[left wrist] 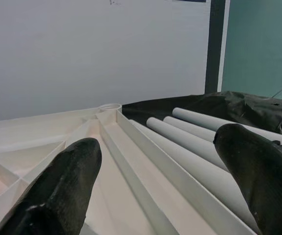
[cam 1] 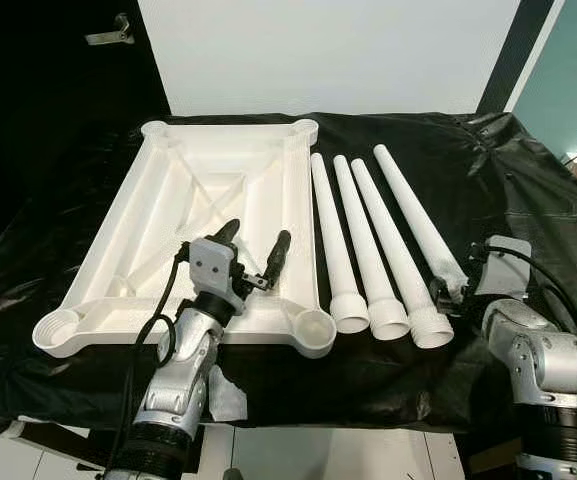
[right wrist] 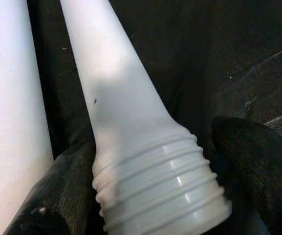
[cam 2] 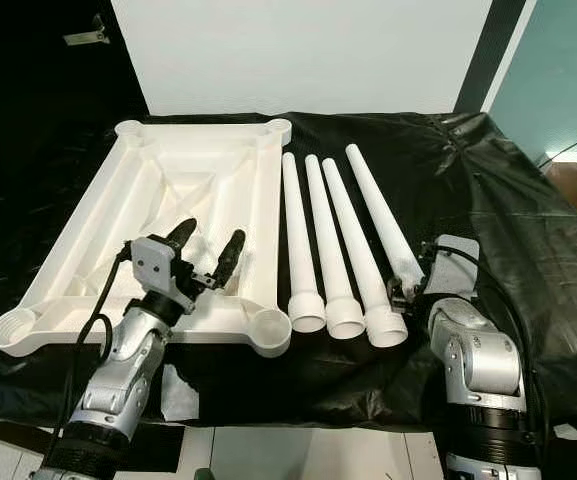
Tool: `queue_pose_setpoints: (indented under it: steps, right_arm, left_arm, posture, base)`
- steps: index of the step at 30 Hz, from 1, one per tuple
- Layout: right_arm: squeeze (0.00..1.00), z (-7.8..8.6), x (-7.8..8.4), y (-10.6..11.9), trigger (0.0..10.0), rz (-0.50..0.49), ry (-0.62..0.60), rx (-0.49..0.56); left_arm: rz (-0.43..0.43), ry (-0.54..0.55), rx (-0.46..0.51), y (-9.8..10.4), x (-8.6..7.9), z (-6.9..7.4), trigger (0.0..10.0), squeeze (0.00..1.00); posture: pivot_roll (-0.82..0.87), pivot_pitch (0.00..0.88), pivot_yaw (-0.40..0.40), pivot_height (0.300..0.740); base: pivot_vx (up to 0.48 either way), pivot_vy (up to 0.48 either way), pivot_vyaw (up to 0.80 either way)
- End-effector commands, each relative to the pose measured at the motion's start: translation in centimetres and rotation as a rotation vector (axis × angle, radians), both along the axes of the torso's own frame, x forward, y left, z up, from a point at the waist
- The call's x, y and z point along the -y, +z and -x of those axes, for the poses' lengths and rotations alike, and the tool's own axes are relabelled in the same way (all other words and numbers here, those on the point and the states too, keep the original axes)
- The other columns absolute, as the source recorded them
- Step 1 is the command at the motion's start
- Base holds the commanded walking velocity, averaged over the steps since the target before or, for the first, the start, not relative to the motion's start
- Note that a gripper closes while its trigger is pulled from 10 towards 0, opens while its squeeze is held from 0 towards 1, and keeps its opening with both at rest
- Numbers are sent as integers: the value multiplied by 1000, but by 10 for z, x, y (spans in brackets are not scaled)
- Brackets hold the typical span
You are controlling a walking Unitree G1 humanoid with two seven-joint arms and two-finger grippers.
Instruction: Building children table
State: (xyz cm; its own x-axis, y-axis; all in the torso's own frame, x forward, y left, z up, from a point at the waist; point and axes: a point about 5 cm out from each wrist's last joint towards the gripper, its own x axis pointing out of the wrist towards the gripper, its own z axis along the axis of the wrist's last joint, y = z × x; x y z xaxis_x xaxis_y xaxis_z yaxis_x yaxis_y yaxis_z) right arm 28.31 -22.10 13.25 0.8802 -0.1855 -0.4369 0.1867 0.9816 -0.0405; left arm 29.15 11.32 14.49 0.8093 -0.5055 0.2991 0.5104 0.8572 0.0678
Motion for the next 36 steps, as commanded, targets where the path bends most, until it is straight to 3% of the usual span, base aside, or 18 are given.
queue_pose_setpoints:
  steps: [1,3,4,5,6,7,14,18,20,22,23,24,26,28,29,34,36]
  right_arm:
    - [0,6,3,-19,10000,-22,-21,-85]
    - [0,10,1,-34,10000,-56,-19,-134]
    - [0,10,0,-38,7961,-66,-17,-147]
    - [0,11,-2,-42,3216,-79,-16,-162]
    - [0,11,-2,-42,3216,-79,-16,-162]
    - [0,13,-5,-50,0,-95,-12,-175]
    - [0,11,-7,-49,0,-99,-6,-146]
    - [0,6,-6,-39,0,-37,-3,-77]
    - [0,2,-6,-25,0,77,-8,19]
    - [0,2,-6,-25,0,77,-8,19]
    - [0,1,-7,-17,0,140,-10,70]
    - [0,1,-7,-17,0,140,-10,70]
    - [0,-5,-12,9,0,252,-9,214]
    - [0,-5,-12,9,0,252,-9,214]
    - [0,-10,-15,38,0,372,1,357]
    - [0,-11,-15,45,0,403,5,390]
    - [0,-10,-17,55,0,490,20,459]
  left_arm:
    - [-23,-33,-1,-3,2,0,10000,0]
    - [-24,-36,-2,-4,2,0,10000,0]
    - [-25,-37,-3,-4,2,0,10000,0]
    - [-26,-38,-2,-4,3,0,10000,0]
    - [-26,-38,-2,-4,3,0,10000,0]
    - [-28,-39,2,-3,3,0,10000,0]
    - [-31,-32,4,-2,0,-1,10000,0]
    - [-33,-29,4,-3,-1,-1,10000,0]
    - [-25,-31,2,-2,-1,0,10000,0]
    - [-25,-31,2,-2,-1,0,10000,0]
    - [-15,-35,1,-1,0,-1,10000,0]
    - [-15,-35,1,-1,0,-1,10000,0]
    - [15,-48,-8,1,2,-3,10000,0]
    - [15,-48,-8,1,2,-3,10000,0]
    - [65,-65,-25,6,3,-7,10000,0]
    - [80,-68,-31,7,3,-8,10000,0]
    - [150,-65,-59,11,2,-14,10000,0]
  posture:
    - [-89,22,9,740]
    - [-86,21,9,740]
    - [-86,21,9,740]
    - [-83,19,8,740]
    - [-83,19,8,740]
    - [-78,18,7,740]
    - [-77,17,7,740]
    - [-70,18,8,740]
    - [-70,15,11,740]
    - [-70,15,11,740]
    - [-72,14,14,740]
    - [-72,14,14,740]
    - [-79,13,20,740]
    - [-79,13,20,740]
    - [-85,13,23,740]
    - [-85,13,23,740]
    - [-95,10,20,740]
  base:
    - [0,0,0]
    - [0,0,0]
    - [0,0,0]
    - [0,0,0]
    - [0,0,0]
    - [0,0,0]
    - [0,0,0]
    - [0,0,0]
    - [0,0,0]
    - [0,0,0]
    - [0,0,0]
    - [0,0,0]
    - [0,0,0]
    - [0,0,0]
    - [0,0,0]
    - [0,0,0]
    - [0,0,0]
